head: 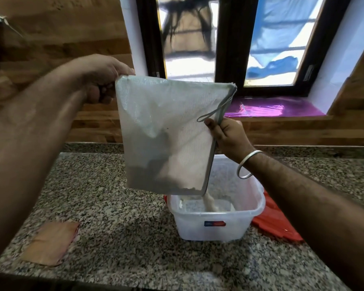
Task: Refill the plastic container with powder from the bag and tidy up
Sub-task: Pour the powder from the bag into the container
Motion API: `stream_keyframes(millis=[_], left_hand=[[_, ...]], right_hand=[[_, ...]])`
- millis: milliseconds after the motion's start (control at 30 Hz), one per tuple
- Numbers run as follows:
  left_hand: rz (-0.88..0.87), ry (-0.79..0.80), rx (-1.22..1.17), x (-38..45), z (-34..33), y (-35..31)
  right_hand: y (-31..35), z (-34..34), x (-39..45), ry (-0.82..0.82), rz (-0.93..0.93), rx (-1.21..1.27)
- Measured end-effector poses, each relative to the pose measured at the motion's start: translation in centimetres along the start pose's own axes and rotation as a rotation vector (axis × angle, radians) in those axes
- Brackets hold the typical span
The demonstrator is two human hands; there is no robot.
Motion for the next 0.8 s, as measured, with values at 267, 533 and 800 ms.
stream_keyframes(millis=[267, 533, 800], left_hand=[[0.032, -0.046, 0.046, -0.6, -2.9, -2.4], [0.010, -0.056, 0.119, -0.5, -5.8, -4.2], [-0.044, -0.034, 0.288, -0.8, -8.3, -5.6]], right_hand=[[-2.8, 0.5, -2.1, 0.091, -0.149, 0.156], [-4.4, 0.7, -4.6, 0.141, -0.247, 0.244], [-5.7, 1.1, -6.6, 0.264, -0.410, 0.237]])
Point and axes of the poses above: each hand's wrist, its own x-axis towards the middle knuckle, its own z-axis out of the back of the hand, y = z × x, the point moved 2 cm from there along x, towards the middle knuckle, and after that the axes turned 4 degrees about y, right-handed, at the moved point
